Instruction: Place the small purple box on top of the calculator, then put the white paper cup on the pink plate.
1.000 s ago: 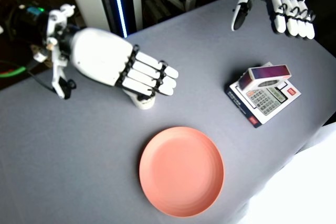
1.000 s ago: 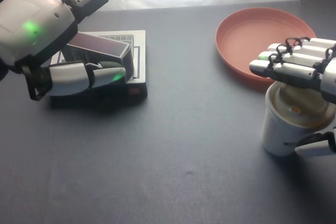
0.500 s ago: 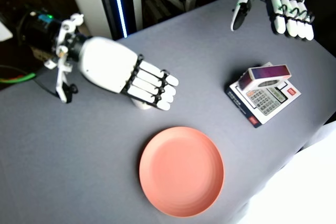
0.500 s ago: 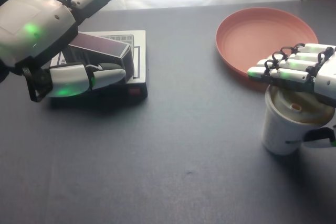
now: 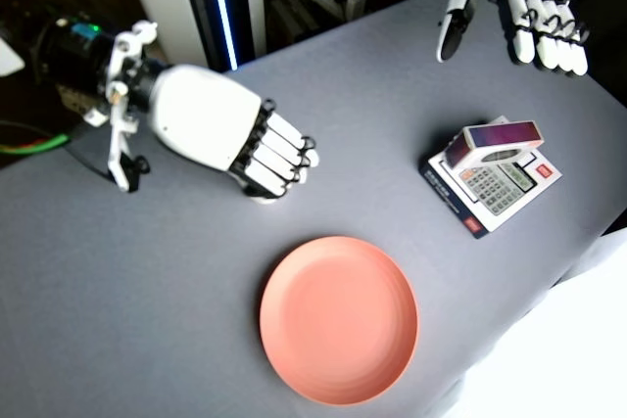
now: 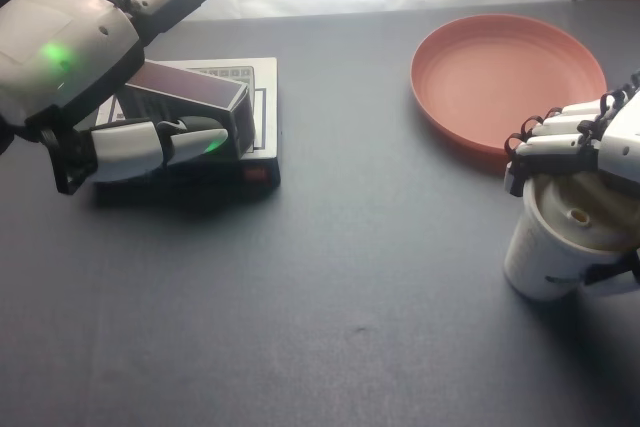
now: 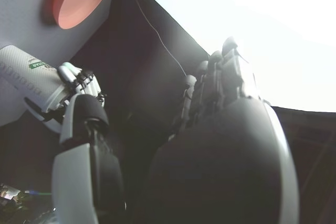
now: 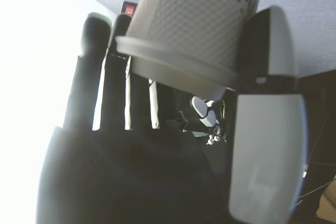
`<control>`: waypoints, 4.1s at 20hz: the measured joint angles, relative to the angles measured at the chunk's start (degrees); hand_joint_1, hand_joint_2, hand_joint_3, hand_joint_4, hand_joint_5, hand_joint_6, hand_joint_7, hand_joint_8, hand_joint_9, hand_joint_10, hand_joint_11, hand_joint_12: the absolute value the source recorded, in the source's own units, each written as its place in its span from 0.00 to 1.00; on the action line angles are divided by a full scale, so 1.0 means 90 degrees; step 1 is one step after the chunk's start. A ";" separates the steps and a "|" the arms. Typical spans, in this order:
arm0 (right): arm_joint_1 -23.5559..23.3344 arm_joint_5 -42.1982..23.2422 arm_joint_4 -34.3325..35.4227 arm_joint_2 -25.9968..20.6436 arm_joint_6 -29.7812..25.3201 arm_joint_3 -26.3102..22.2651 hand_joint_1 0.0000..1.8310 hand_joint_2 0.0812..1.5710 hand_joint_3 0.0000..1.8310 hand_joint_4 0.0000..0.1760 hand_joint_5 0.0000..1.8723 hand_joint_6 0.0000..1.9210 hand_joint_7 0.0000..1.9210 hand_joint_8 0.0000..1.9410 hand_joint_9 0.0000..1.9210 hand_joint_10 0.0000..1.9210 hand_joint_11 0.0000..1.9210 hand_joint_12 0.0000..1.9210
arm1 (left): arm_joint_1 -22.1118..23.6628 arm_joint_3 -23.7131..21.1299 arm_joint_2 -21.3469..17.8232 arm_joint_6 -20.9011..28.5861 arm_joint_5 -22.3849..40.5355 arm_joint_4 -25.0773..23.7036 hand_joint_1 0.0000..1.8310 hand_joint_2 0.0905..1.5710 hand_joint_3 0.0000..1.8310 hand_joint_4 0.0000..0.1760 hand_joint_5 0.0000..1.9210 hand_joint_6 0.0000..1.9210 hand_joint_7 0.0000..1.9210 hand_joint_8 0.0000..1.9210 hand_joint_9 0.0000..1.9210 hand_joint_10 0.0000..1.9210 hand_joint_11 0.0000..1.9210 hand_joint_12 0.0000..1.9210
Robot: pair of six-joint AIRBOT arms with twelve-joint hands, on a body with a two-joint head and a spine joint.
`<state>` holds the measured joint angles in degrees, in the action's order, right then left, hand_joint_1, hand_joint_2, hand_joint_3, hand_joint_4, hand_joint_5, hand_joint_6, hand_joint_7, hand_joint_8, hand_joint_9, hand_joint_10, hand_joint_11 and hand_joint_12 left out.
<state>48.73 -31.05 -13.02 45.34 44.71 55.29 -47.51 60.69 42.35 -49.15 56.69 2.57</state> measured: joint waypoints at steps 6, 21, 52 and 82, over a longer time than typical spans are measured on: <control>-0.0265 -0.0464 -0.0068 -0.0257 -0.0180 -0.0022 0.68 0.66 0.00 0.00 0.16 0.72 0.21 0.77 0.28 0.97 0.34 1.00 | -0.0066 0.0002 0.0000 0.0002 0.0049 0.0083 0.37 0.69 0.00 0.36 0.00 0.00 0.00 0.00 0.00 0.00 0.00 0.00; -0.2125 0.0843 0.1117 0.0685 0.1231 0.1331 0.60 0.69 0.02 0.00 0.15 0.65 0.17 0.67 0.15 0.87 0.17 1.00 | -0.0223 0.0080 0.0007 0.0117 0.0049 0.0148 0.35 0.72 0.01 0.11 0.01 0.00 0.00 0.00 0.00 0.00 0.00 0.00; -0.2404 0.2732 0.2856 0.1899 0.2854 0.2662 0.34 0.62 0.00 0.00 0.00 0.00 0.00 0.00 0.00 0.00 0.00 0.32 | -0.0277 0.0160 0.0114 0.0296 0.0092 0.0160 0.38 0.72 0.00 0.05 0.02 0.00 0.00 0.00 0.00 0.00 0.00 0.00; -0.0510 -0.2727 0.2176 -0.1576 0.2858 -0.1314 0.25 0.80 0.01 0.30 0.00 0.00 0.00 0.00 0.00 0.00 0.00 0.00 | -0.0714 -0.0172 -0.0078 0.0517 0.1137 0.0262 0.21 0.86 0.02 0.00 0.00 0.00 0.00 0.00 0.00 0.00 0.00 0.00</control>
<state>44.14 -55.59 6.57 31.16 70.43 43.46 -53.93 59.13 41.65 -44.49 66.92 4.93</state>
